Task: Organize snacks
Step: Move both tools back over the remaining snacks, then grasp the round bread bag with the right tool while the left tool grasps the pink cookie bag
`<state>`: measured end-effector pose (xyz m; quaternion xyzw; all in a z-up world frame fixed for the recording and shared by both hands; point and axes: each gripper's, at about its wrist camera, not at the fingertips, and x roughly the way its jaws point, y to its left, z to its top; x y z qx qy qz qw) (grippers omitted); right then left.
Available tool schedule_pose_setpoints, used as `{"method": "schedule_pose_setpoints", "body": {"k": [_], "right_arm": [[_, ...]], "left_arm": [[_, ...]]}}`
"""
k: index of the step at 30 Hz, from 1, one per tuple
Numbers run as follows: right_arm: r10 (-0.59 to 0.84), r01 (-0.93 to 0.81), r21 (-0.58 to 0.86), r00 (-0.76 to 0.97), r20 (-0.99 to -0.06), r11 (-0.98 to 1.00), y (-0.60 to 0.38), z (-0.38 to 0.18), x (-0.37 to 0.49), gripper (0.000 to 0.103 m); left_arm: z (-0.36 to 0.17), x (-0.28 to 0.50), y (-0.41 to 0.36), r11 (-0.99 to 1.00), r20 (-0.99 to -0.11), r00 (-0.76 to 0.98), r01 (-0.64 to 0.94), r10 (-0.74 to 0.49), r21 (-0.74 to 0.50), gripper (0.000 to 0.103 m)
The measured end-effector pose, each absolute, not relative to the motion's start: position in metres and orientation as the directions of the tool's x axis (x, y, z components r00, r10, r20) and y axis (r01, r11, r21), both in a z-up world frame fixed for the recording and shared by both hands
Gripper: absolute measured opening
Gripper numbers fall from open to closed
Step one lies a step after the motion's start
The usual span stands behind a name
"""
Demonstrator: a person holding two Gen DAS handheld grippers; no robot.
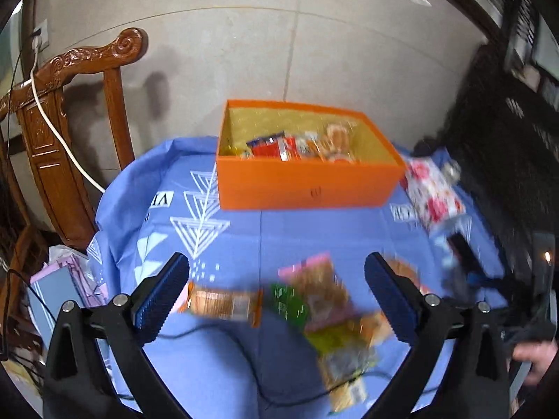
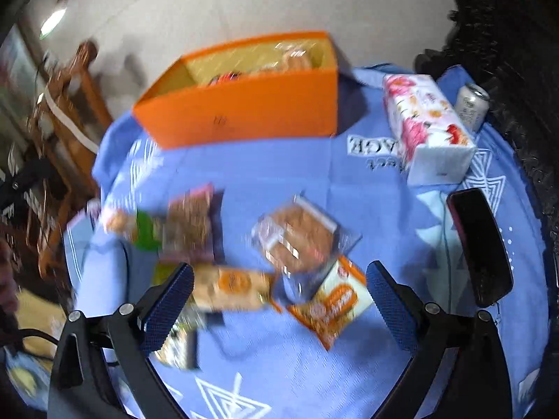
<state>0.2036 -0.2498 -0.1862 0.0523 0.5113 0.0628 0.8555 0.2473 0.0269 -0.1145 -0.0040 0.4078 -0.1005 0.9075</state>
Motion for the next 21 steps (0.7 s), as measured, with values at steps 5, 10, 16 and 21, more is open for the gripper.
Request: {"method": "schedule_pose_setpoints", "body": {"k": [5,10,16,21], "right_arm": [[0.133,-0.143,0.074,0.464,-0.876,0.987,-0.246,-0.196,0.214,0.099],[0.134,-0.227,0.034,0.444,-0.886,0.973,-0.245,-0.210,0.244,0.099],[0.078,-0.369,-0.068,0.366,-0.927,0.927,-0.234,-0.245,0.281,0.099],[0.098,-0.464,-0.048,0.284,-0.954,0.884,-0.227,-0.269,0.292,0.098]], "left_arm": [[-0.129,0.223,0.030,0.978,-0.765,0.622,0.206,-0.165,-0.044,0.099],[-0.140,0.220,0.041,0.983,-0.790,0.594,0.175,-0.151,-0.055,0.099],[-0.146,0.230,0.048,0.988,-0.803,0.582,0.146,-0.127,-0.050,0.099],[-0.155,0.240,0.049,0.989,-0.814,0.567,0.141,-0.123,-0.051,0.099]]}}
